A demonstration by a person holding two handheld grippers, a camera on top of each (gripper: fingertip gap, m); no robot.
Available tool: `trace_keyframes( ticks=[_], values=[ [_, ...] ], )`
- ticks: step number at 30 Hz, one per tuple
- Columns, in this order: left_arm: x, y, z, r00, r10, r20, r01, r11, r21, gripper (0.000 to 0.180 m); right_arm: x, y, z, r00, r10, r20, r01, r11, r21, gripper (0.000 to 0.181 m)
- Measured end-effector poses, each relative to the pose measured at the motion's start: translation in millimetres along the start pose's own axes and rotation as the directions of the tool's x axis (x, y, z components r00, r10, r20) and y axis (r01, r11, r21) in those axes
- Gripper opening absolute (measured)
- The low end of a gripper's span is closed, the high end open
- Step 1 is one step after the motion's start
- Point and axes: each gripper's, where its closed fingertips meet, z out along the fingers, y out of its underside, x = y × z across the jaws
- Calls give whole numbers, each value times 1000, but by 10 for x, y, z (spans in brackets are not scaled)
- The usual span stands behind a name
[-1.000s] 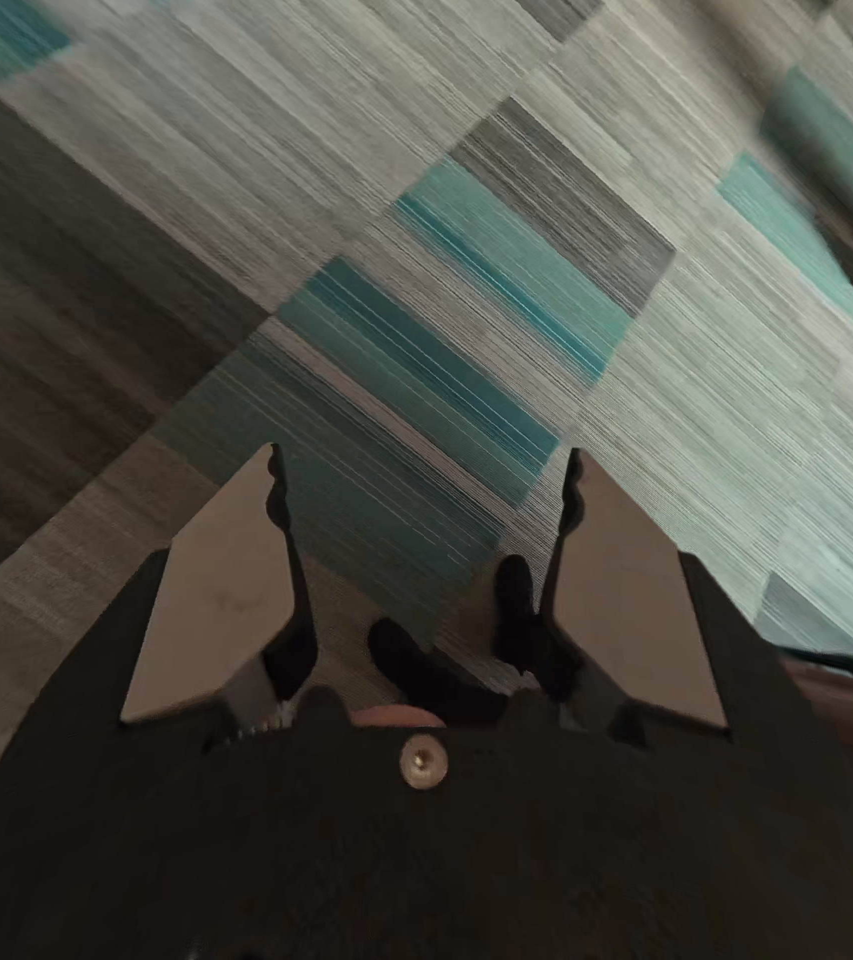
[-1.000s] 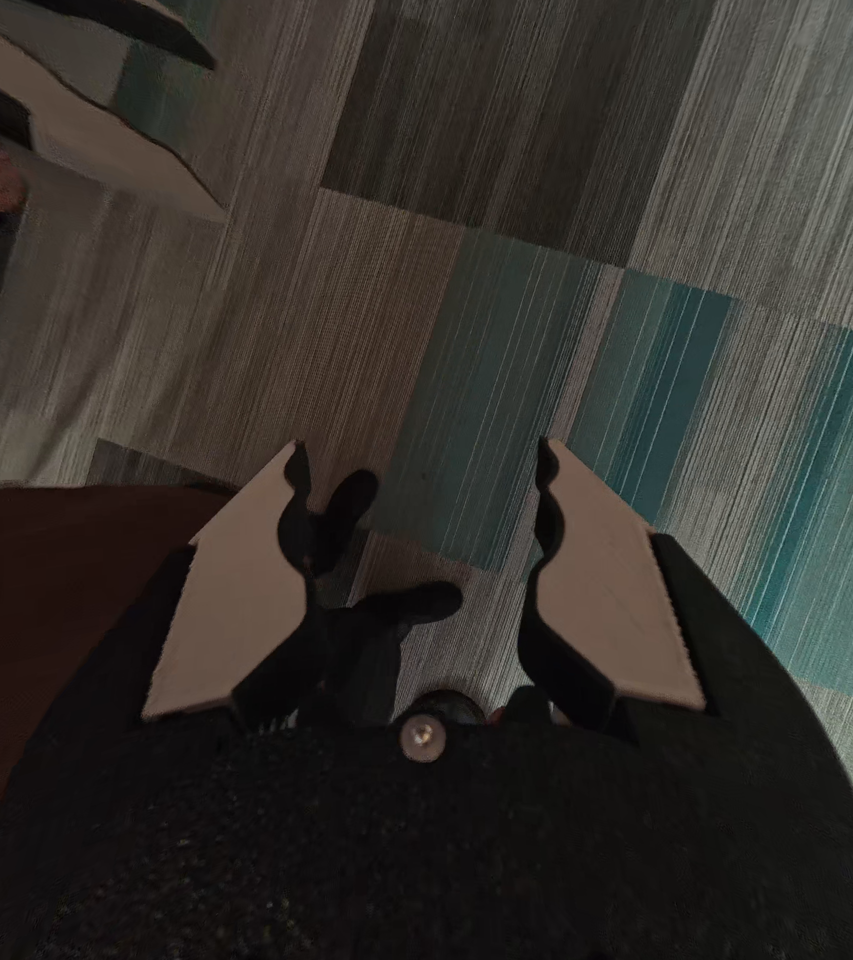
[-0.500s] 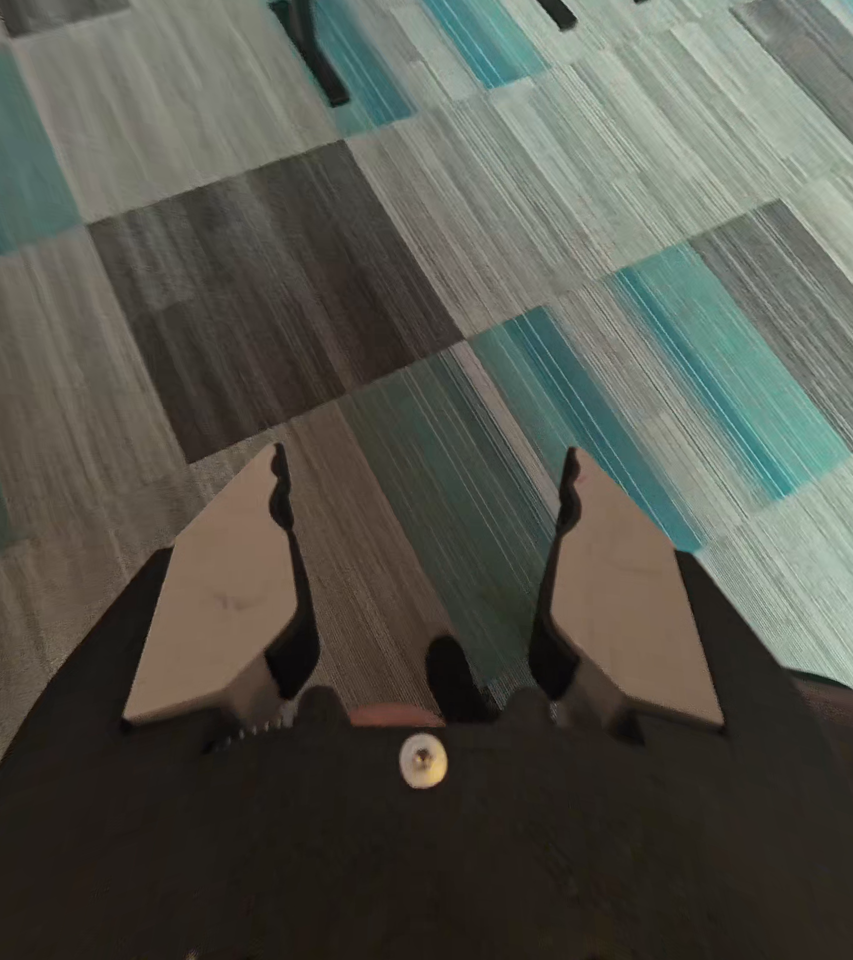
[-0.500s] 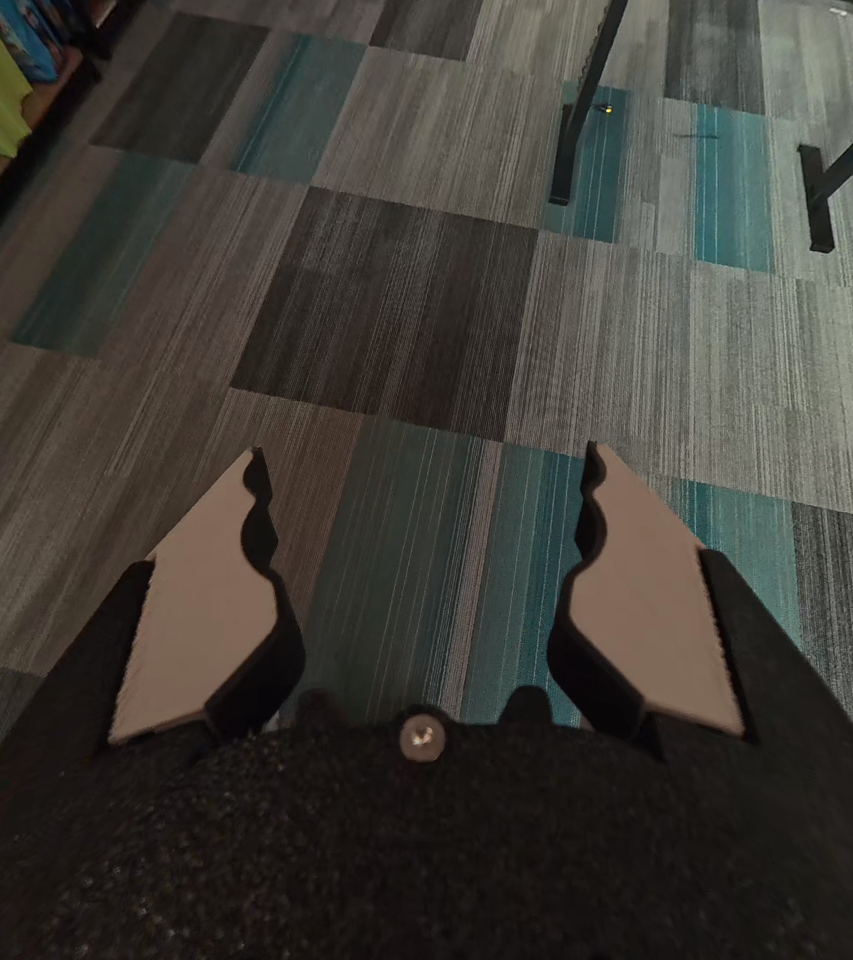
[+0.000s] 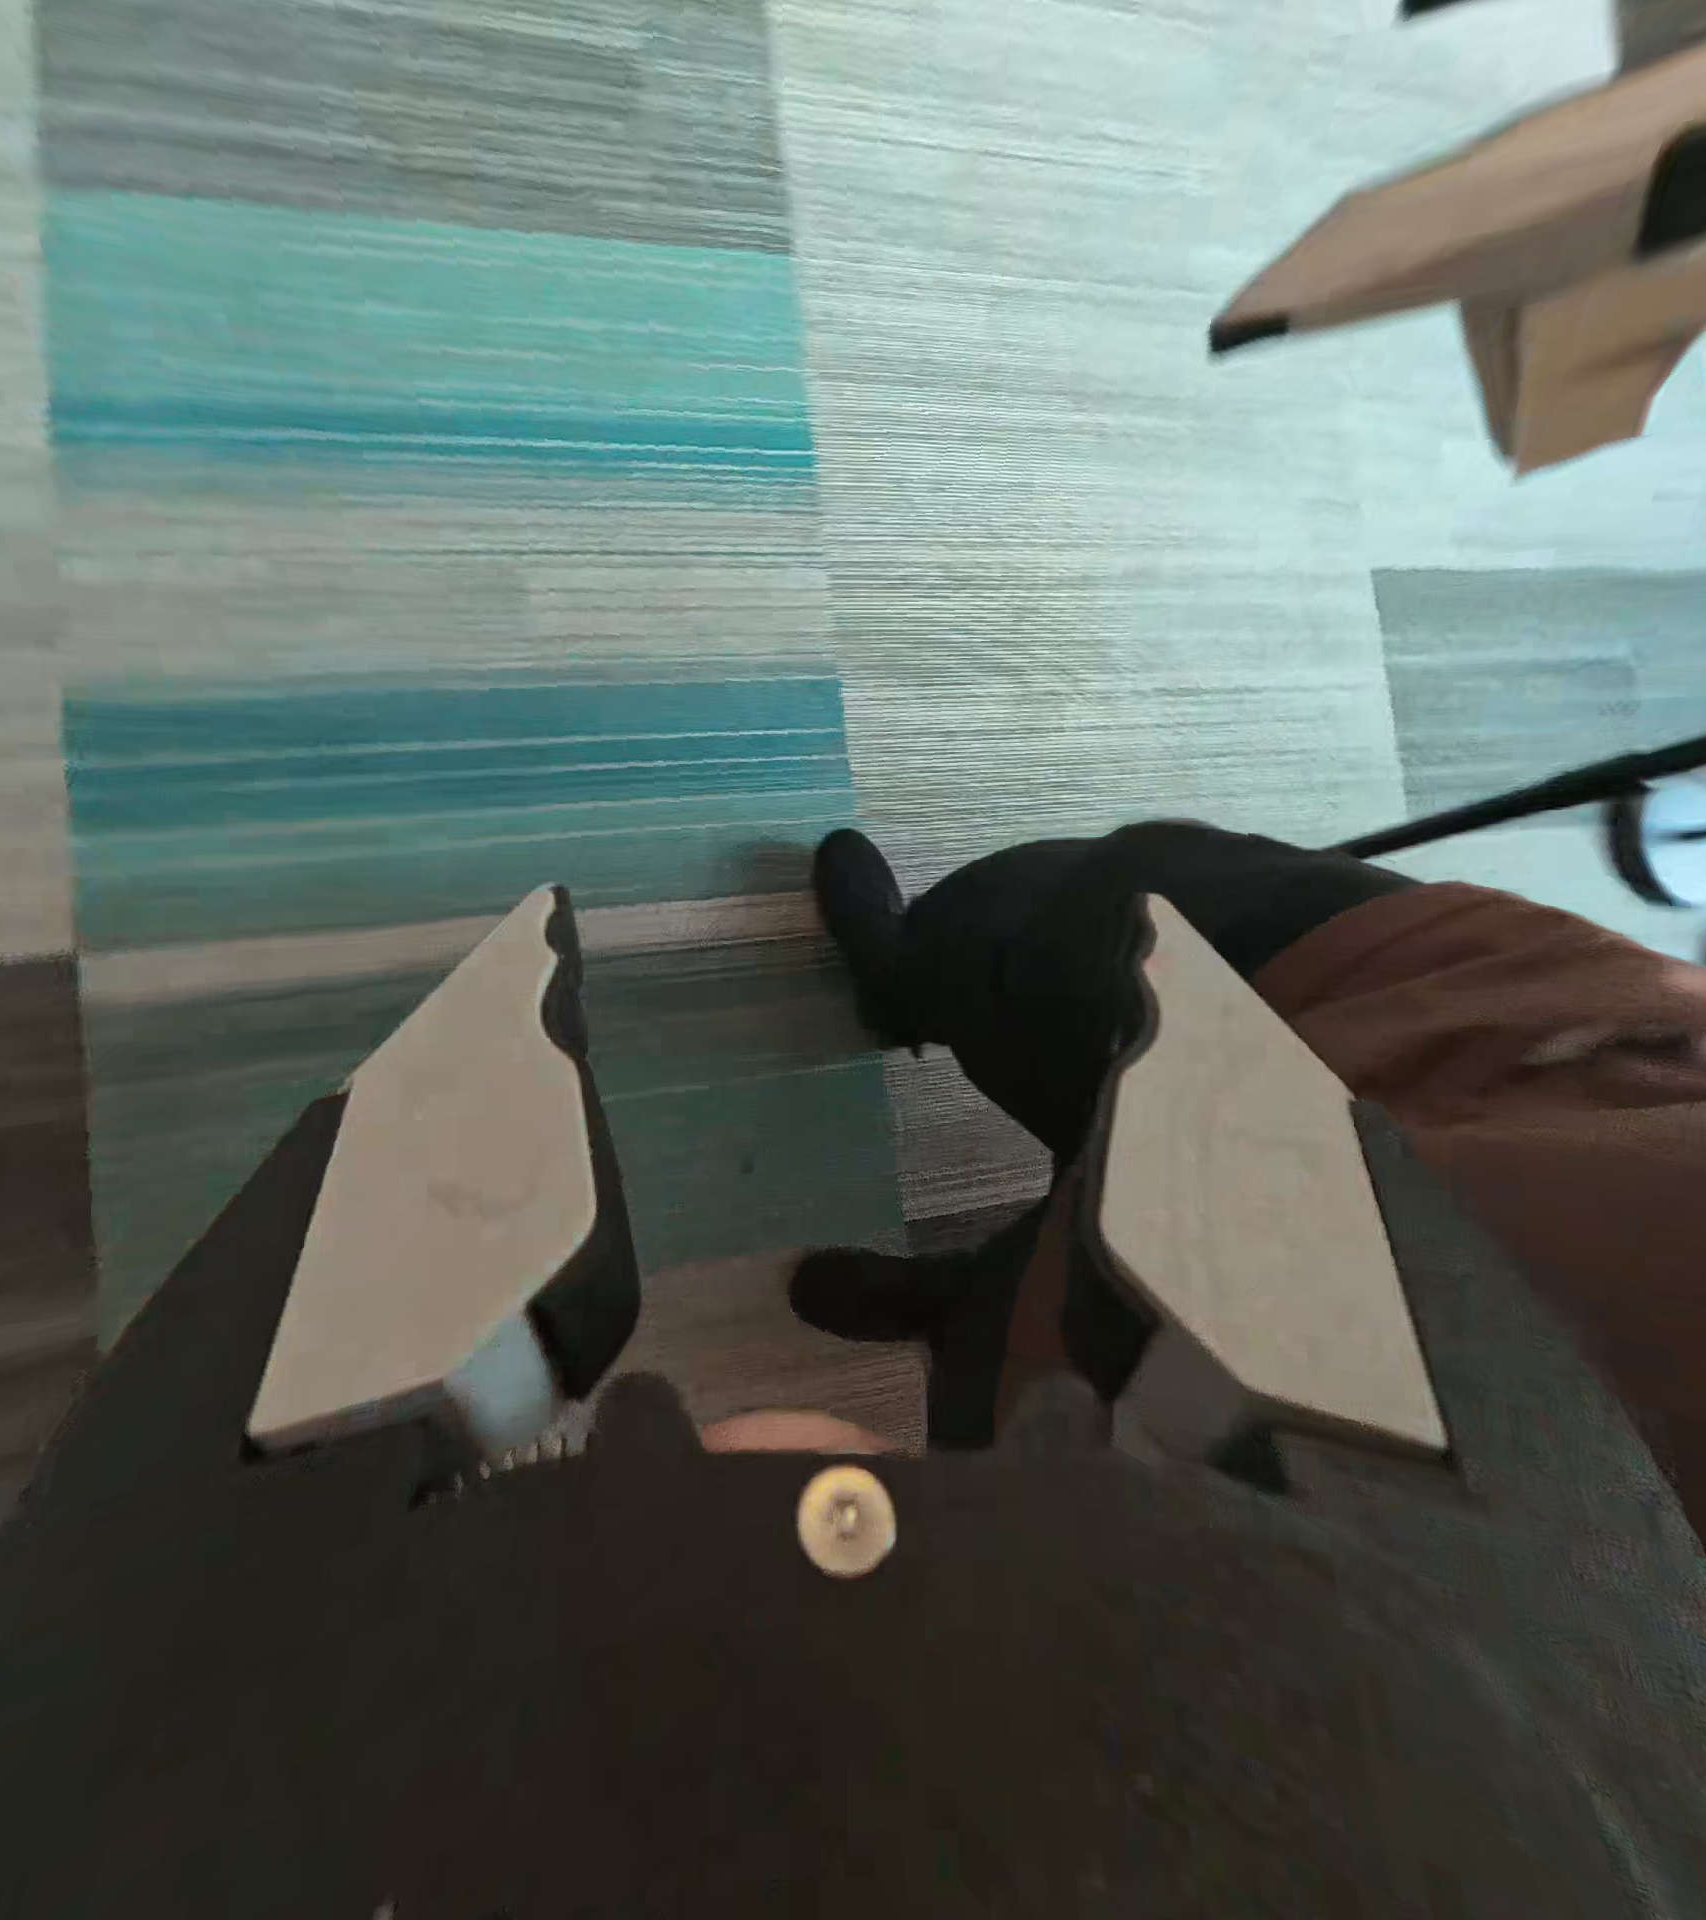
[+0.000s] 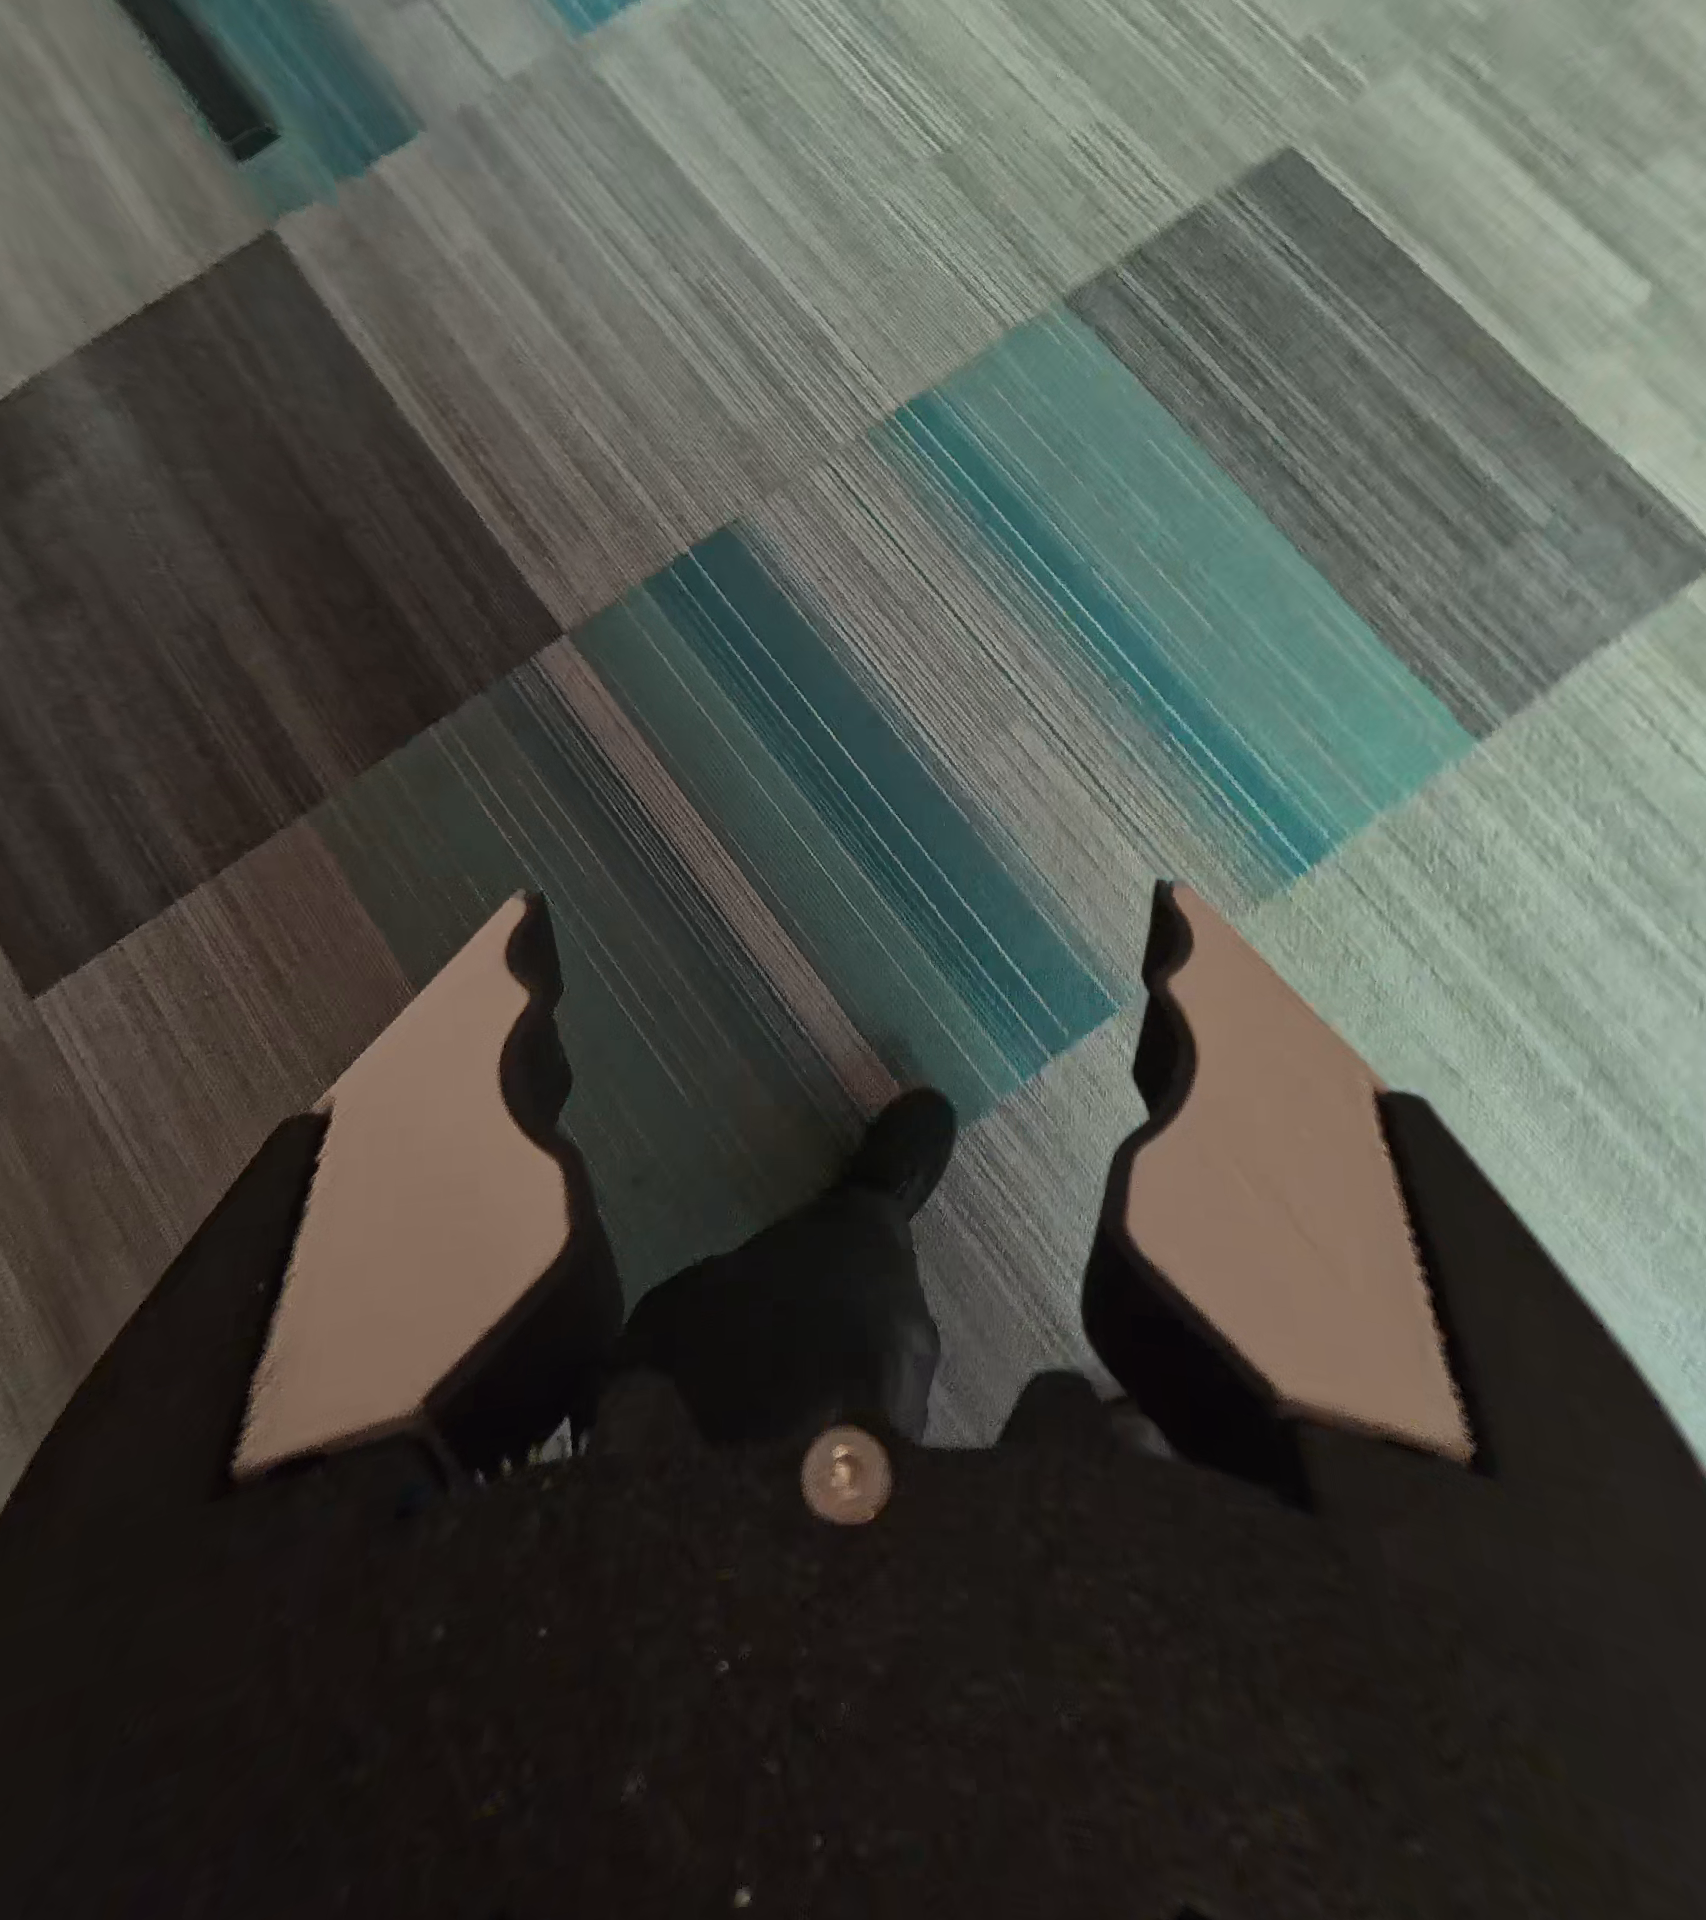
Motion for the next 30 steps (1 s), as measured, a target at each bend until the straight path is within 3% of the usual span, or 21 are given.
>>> trace_keyframes(
  ticks=[4, 9, 13, 20, 30],
  values=[
    [417, -864, 812, 961, 239, -141, -243, 970, -11, 103, 757, 534, -91, 984, 154, -89, -154, 988, 6, 103],
    [920, -1883, 1732, 900, 318, -297, -357, 930, -87, 102, 1896, 321, -42, 936, 299, -185, -285, 953, 99, 94],
    [1177, -2782, 2277, 842, 418, -341, -463, 885, -57, 101, 2860, -200, -129, 902, 358, -242, -316, 928, 195, 91],
    [1373, -3976, 3354, 796, 428, -428, -493, 868, -51, 101, 4358, -562, -122, 805, 478, -352, -406, 876, 260, 88],
    [1358, -5929, 5330, 666, 453, -593, -575, 818, -20, 99, 6533, -1281, 863, 724, 559, -404, -518, 828, 216, 80]
  ],
)
